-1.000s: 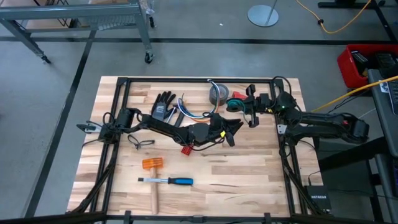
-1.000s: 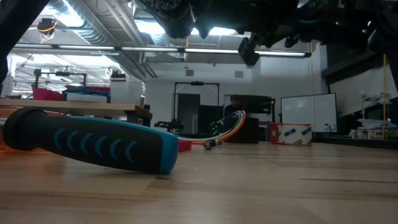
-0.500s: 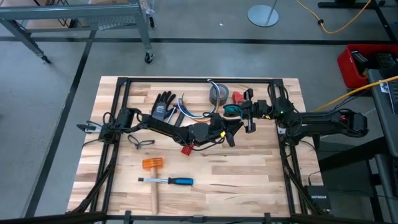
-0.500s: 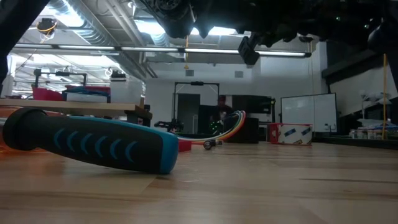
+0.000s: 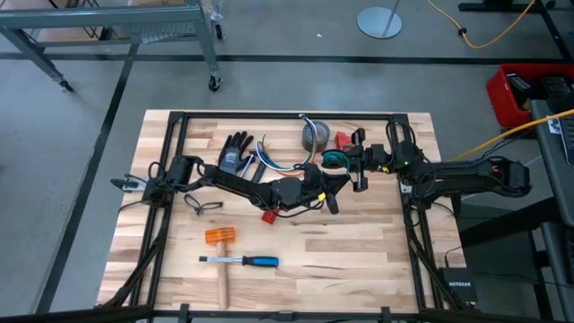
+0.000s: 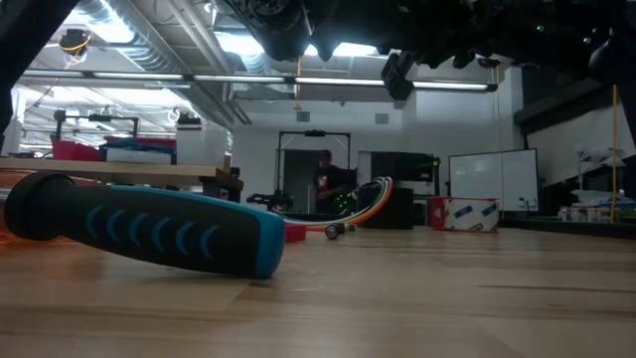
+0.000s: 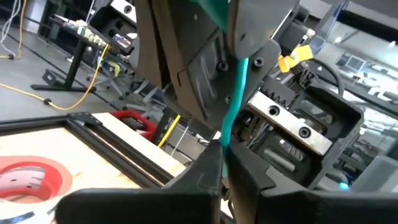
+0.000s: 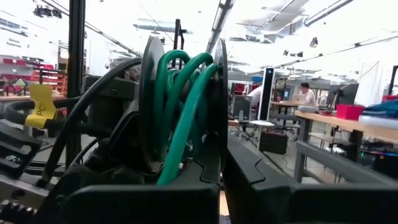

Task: Coil cords
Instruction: Coil the green wire into the black spool

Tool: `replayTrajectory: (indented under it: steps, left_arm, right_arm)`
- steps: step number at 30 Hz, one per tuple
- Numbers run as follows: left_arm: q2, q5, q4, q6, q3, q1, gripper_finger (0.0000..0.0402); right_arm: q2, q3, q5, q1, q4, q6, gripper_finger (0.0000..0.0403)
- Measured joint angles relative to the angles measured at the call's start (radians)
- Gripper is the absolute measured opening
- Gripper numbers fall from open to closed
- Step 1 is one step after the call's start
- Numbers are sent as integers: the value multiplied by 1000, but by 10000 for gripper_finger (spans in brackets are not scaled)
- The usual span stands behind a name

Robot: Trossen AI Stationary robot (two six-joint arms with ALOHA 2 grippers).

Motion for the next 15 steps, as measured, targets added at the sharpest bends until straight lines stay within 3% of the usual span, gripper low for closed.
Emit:
replayTrajectory:
  steps: [7, 15]
  left_arm:
    - [-1, -26, -60, 19, 0, -23, 4]
    - [-22, -178, -133, 149, 0, -74, 1]
  right_arm:
    - [-7, 0, -18, -1, -24, 99, 3]
    - [-122, 0, -30, -1, -272, 117, 3]
